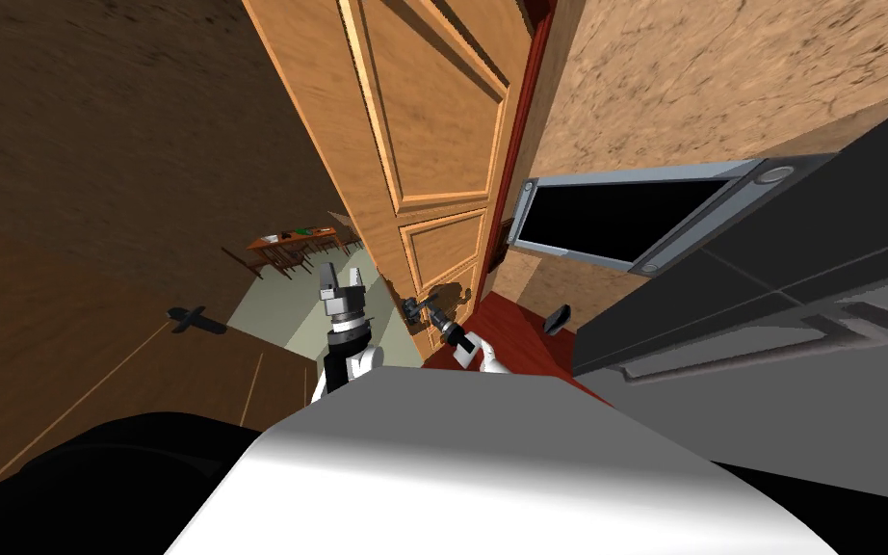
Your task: Push the door open
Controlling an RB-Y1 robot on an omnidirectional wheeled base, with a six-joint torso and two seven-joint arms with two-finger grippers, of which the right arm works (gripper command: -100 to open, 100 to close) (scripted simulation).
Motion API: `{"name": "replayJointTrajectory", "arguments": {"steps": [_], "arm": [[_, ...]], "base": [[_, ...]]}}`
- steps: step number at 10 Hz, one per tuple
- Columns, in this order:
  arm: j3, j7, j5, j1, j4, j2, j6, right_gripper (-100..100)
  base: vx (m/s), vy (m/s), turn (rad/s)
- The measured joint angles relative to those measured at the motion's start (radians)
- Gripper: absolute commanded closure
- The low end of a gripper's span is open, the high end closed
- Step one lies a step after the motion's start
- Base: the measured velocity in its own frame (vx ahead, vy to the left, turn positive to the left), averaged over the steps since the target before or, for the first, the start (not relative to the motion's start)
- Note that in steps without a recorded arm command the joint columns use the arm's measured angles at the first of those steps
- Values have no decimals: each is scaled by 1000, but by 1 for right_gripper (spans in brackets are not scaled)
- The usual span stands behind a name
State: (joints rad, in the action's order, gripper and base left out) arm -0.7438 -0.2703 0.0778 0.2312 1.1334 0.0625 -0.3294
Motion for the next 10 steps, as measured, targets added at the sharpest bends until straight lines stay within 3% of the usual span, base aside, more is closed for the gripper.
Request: {"name": "replayJointTrajectory", "arguments": {"steps": [2, 3, 8, 10], "arm": [[7, 4, 0, 0, -8, -10, -1, -100], [7, 5, 0, 0, -8, -11, -1, 100], [8, 5, 0, 4, -7, -13, 0, 100], [7, 3, 8, -5, 1, -7, 5, 100]], "base": [[94, 103, 19], [-6, -8, -4], [-4, -7, 6], [68, 127, -113]]}}
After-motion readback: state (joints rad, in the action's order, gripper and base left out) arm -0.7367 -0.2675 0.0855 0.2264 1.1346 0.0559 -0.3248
